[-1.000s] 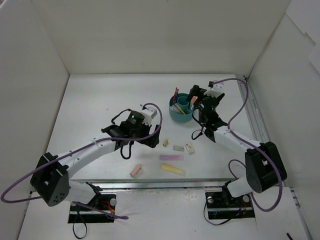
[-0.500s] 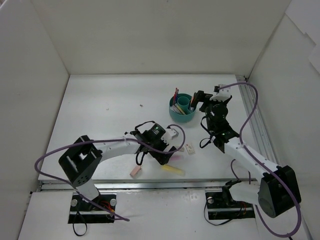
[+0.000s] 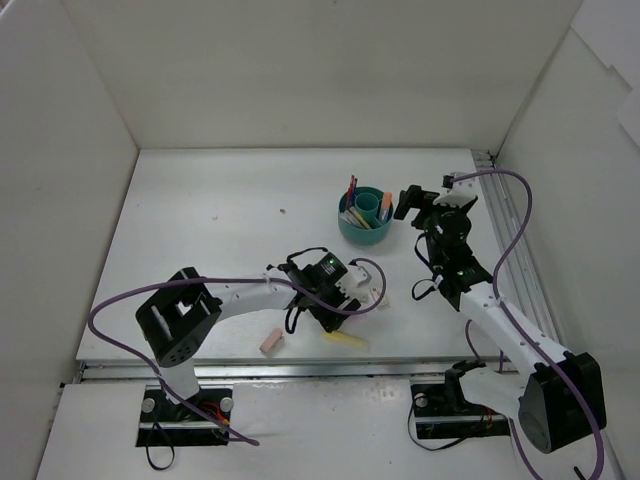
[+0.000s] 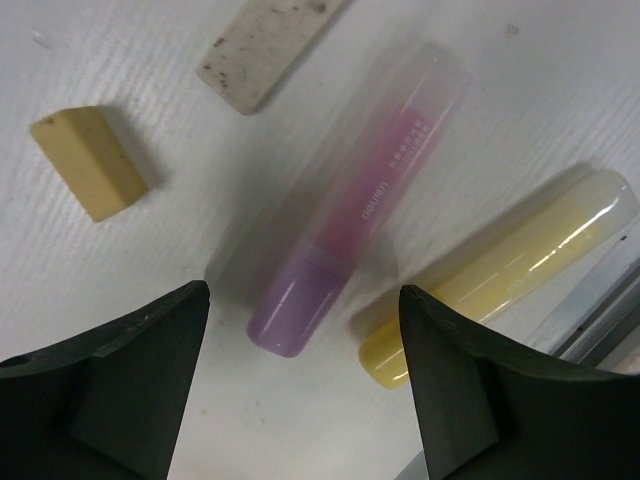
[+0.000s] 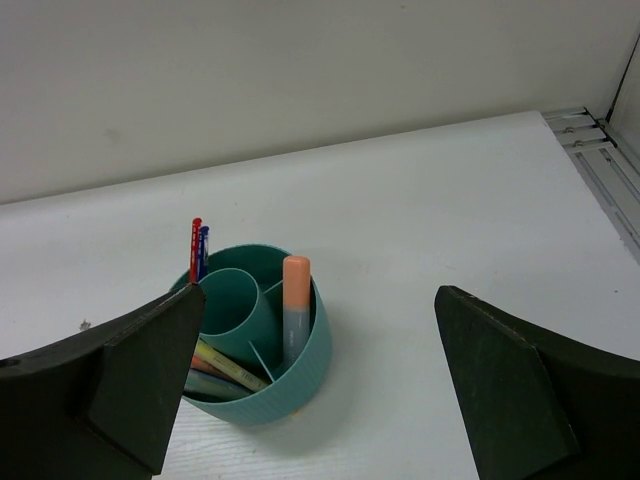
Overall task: Sort the stationery into containers
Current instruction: Pick up the pen from the corner of the board.
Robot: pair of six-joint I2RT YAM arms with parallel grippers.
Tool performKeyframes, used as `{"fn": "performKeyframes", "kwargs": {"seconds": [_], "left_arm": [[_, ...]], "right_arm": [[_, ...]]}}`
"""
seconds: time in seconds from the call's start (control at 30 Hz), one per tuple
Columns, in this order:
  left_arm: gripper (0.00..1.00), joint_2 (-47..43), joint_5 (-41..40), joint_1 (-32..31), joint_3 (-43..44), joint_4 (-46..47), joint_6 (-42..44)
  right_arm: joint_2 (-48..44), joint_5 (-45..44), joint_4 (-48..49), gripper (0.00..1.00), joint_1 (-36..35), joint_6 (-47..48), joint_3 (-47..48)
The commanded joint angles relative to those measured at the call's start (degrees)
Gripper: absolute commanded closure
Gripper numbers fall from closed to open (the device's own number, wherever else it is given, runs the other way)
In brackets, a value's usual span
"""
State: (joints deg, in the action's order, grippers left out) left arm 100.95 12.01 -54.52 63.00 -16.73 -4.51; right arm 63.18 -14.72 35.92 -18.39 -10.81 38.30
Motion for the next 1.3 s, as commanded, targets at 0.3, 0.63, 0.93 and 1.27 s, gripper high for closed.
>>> {"fn": "performKeyframes", "kwargs": {"seconds": [0.3, 0.63, 0.93, 1.27], "left_arm": [[0.52, 1.4, -2.7, -1.6, 3.3, -2.0, 0.6], [0.91, 1.6, -2.6, -1.6, 5.6, -4.4, 1.4], [1.00, -4.6, 1.2, -1.6, 7.1, -7.5, 1.7], [1.00, -5.9, -4.6, -1.0, 21.4, -18.2, -3.8]], "right_arm": [[-4.1, 2.3, 2.0, 0.02, 2.0, -1.7, -0.8], [-6.7, 1.8, 1.7, 0.02, 3.2, -2.3, -2.1], [-6.9, 2.2, 1.7, 0.02, 4.0, -3.3, -2.3], [-8.6, 1.0, 1.6, 0.02, 4.9, -3.7, -3.1]]}}
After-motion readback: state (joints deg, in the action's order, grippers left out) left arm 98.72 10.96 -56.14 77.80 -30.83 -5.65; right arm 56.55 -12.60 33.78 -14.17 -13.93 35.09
